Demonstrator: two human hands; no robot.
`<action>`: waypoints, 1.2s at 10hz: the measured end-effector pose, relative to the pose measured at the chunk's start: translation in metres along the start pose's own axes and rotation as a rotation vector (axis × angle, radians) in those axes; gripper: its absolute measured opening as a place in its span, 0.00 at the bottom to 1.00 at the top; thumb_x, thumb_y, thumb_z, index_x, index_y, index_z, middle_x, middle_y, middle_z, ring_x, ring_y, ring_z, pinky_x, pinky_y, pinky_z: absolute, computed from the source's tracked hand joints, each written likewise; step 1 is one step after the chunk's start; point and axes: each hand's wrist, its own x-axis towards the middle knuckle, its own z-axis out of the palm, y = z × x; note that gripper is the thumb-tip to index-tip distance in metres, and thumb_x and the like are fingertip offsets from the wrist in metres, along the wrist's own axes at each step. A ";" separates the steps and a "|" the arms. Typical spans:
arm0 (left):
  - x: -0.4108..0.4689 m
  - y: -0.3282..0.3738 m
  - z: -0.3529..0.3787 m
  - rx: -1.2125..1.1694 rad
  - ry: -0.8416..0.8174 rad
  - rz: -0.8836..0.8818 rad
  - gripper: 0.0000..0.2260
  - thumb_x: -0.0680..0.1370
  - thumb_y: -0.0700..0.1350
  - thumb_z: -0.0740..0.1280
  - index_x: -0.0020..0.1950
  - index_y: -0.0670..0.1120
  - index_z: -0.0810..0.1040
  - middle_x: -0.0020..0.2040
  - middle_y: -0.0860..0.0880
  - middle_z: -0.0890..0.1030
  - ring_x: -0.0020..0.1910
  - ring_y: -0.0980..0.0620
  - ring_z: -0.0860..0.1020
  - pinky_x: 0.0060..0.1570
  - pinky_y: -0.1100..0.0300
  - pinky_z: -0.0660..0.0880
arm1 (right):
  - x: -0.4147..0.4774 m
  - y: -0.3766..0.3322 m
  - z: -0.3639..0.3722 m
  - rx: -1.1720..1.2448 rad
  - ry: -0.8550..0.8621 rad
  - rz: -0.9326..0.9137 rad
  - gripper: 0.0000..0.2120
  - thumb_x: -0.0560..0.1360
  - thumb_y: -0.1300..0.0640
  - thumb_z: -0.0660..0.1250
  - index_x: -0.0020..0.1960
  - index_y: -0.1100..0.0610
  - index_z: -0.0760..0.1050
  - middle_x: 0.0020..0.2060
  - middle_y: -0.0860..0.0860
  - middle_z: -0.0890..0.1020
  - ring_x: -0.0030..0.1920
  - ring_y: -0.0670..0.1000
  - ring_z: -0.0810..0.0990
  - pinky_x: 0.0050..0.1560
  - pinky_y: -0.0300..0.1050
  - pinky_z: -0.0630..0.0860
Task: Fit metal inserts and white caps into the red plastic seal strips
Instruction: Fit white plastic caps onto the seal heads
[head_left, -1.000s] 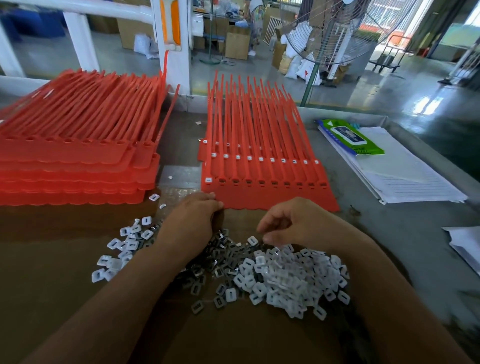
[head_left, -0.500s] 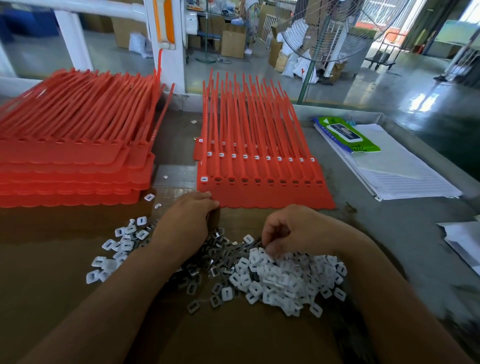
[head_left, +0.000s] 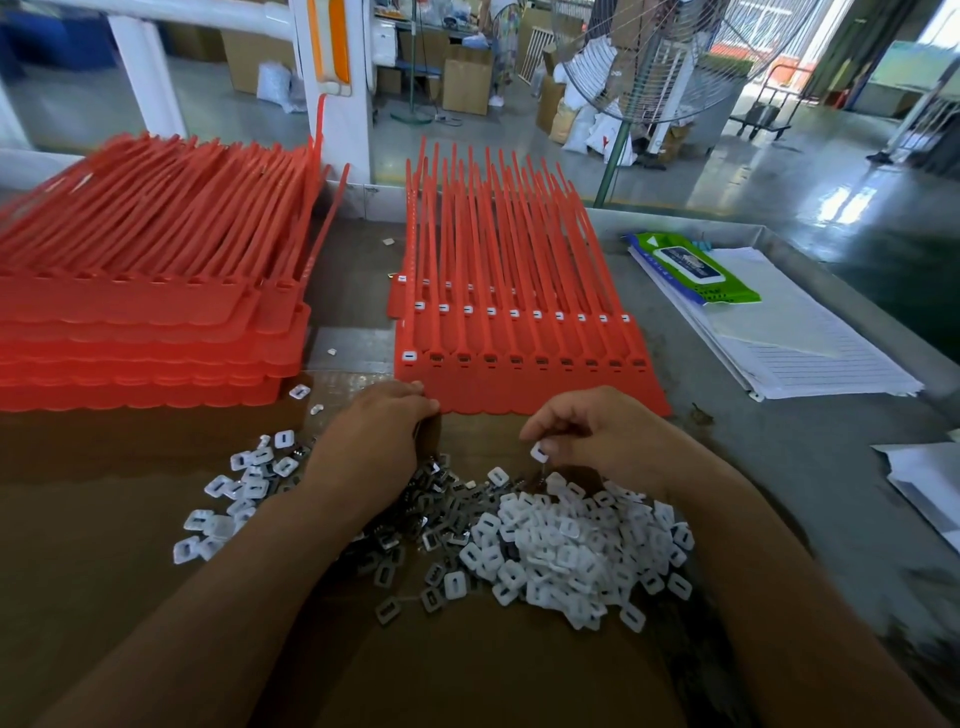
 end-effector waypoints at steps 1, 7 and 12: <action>0.001 0.000 -0.001 -0.003 -0.004 0.003 0.19 0.75 0.35 0.59 0.64 0.48 0.73 0.67 0.48 0.70 0.67 0.50 0.66 0.65 0.58 0.61 | 0.001 -0.001 0.001 -0.014 0.004 -0.011 0.11 0.75 0.62 0.65 0.40 0.46 0.76 0.33 0.42 0.78 0.34 0.37 0.75 0.38 0.25 0.70; -0.004 0.001 -0.003 -0.033 0.022 0.038 0.16 0.75 0.37 0.61 0.61 0.47 0.76 0.65 0.47 0.73 0.64 0.49 0.69 0.61 0.59 0.64 | 0.085 -0.021 0.017 -0.059 0.233 -0.036 0.05 0.74 0.63 0.66 0.47 0.55 0.79 0.37 0.42 0.76 0.39 0.37 0.73 0.37 0.25 0.65; -0.003 0.002 -0.004 -0.029 0.037 0.061 0.17 0.73 0.35 0.62 0.59 0.47 0.77 0.62 0.47 0.75 0.61 0.47 0.71 0.56 0.58 0.67 | 0.125 -0.027 0.035 -0.138 0.239 0.040 0.07 0.75 0.64 0.64 0.49 0.59 0.79 0.50 0.53 0.81 0.51 0.50 0.78 0.49 0.39 0.70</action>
